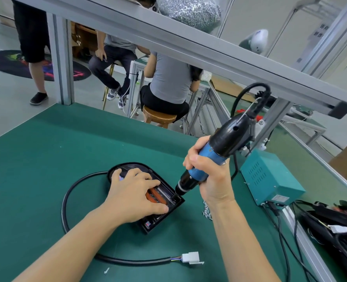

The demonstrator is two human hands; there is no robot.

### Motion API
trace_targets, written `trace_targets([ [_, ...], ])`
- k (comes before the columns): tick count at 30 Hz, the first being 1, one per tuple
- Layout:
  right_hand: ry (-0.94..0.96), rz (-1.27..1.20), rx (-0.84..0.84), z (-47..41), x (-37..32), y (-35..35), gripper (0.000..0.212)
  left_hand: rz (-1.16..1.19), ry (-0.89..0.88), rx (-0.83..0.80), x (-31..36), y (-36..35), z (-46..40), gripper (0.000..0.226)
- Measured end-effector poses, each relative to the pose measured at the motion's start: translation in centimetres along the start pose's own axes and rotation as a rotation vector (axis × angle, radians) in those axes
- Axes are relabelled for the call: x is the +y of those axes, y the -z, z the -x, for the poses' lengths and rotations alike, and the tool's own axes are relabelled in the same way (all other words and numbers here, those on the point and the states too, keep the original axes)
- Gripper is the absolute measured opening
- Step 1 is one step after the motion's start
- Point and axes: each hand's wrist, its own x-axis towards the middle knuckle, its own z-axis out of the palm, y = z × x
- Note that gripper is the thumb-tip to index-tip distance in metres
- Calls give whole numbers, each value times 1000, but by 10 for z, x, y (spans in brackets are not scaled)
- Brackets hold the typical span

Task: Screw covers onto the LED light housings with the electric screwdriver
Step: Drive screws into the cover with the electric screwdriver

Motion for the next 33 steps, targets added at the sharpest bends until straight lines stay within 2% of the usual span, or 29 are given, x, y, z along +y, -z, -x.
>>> trace_targets([
  [3, 126, -5, 216, 0, -6, 2, 32, 68, 8, 57, -5, -5, 7, 99],
  [6, 265, -48, 489, -2, -25, 17, 29, 152, 37, 243, -7, -15, 19, 95],
  [9, 324, -61, 675, 2, -44, 40, 25, 124, 65, 333, 5, -20, 24, 87],
  [11, 325, -54, 723, 10, -51, 53, 23, 142, -9, 450, 22, -21, 19, 70],
  [13, 321, -11, 772, 20, -52, 61, 23, 146, -153, 526, 50, -18, 6, 41],
  [15, 316, 21, 832, 29, -52, 67, 22, 45, -275, 362, 83, -20, -11, 21],
  [17, 306, 5, 869, 37, -54, 72, 22, -123, -307, 158, 106, -35, -29, 22],
  [19, 287, 9, 888, 45, -56, 79, 21, -265, -273, 42, 119, -49, -41, 21],
  [22, 285, 29, 895, 55, -62, 88, 22, -257, -165, 7, 124, -64, -44, 14],
  [24, 296, 25, 888, 60, -66, 94, 22, -249, -118, 25, 124, -67, -45, 17],
  [31, 297, 33, 845, 67, -68, 98, 21, -272, -77, -22, 141, -58, -45, 25],
  [33, 284, 36, 830, 69, -66, 97, 22, -290, -75, -32, 146, -58, -47, 35],
])
